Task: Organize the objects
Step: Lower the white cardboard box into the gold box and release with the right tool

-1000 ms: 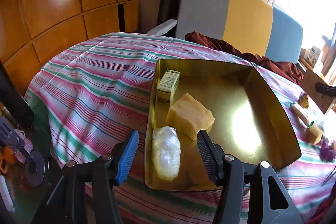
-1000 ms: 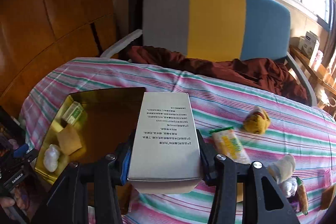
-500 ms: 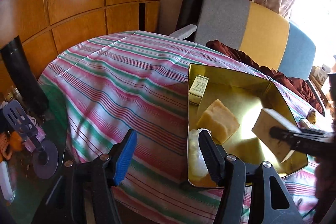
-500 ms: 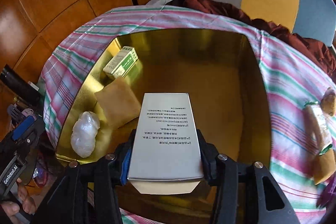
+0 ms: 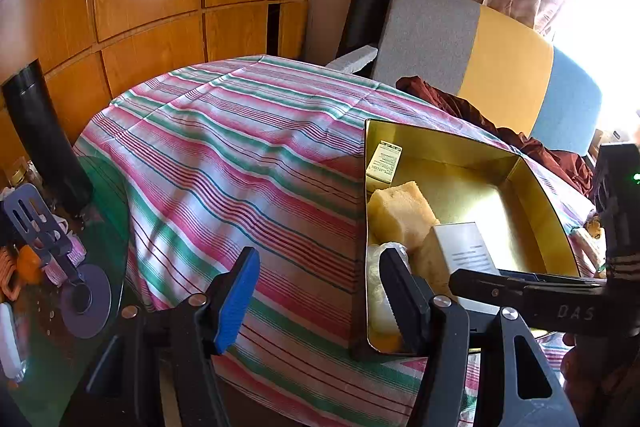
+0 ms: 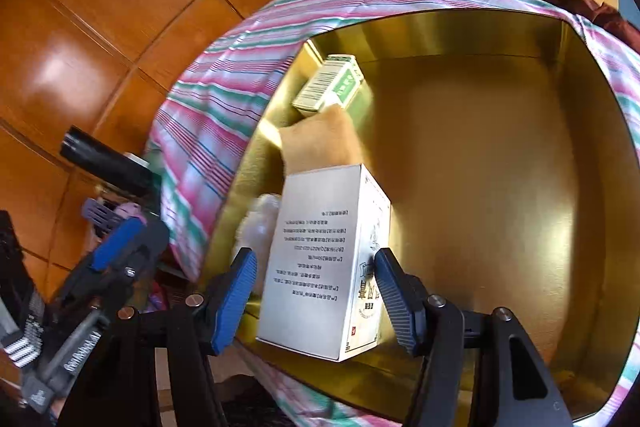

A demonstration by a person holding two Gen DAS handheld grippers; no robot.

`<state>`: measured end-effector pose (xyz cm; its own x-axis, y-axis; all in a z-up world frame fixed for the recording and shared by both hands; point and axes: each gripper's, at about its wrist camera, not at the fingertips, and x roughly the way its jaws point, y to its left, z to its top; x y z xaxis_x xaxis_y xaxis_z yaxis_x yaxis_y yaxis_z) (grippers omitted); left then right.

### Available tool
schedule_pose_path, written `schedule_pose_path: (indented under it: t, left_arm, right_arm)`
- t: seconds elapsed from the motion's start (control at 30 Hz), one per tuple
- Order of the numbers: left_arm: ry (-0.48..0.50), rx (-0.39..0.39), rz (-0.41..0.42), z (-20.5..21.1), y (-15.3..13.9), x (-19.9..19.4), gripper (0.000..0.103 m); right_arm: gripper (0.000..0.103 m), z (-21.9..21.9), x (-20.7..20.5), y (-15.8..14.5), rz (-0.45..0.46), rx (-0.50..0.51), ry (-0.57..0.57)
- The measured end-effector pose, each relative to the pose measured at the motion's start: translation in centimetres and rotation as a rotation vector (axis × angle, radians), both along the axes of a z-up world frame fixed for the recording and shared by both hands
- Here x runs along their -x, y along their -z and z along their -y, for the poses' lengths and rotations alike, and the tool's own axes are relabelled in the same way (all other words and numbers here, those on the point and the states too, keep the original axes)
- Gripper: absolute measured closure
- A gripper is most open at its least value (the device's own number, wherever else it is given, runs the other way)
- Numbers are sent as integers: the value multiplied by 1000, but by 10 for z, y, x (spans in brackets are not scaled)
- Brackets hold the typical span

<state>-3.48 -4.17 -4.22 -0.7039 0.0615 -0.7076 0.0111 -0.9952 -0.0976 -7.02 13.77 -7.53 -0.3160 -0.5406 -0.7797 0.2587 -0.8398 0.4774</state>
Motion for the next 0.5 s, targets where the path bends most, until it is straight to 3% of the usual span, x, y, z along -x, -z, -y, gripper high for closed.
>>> schedule_pose_path:
  t: [0.2, 0.5]
  left_arm:
    - [13, 14, -17, -6, -6, -3, 36]
    - [37, 33, -31, -16, -12, -6, 35]
  right_arm:
    - [39, -7, -9, -11, -60, -78, 24]
    - [23, -25, -22, -22, -161, -204, 83]
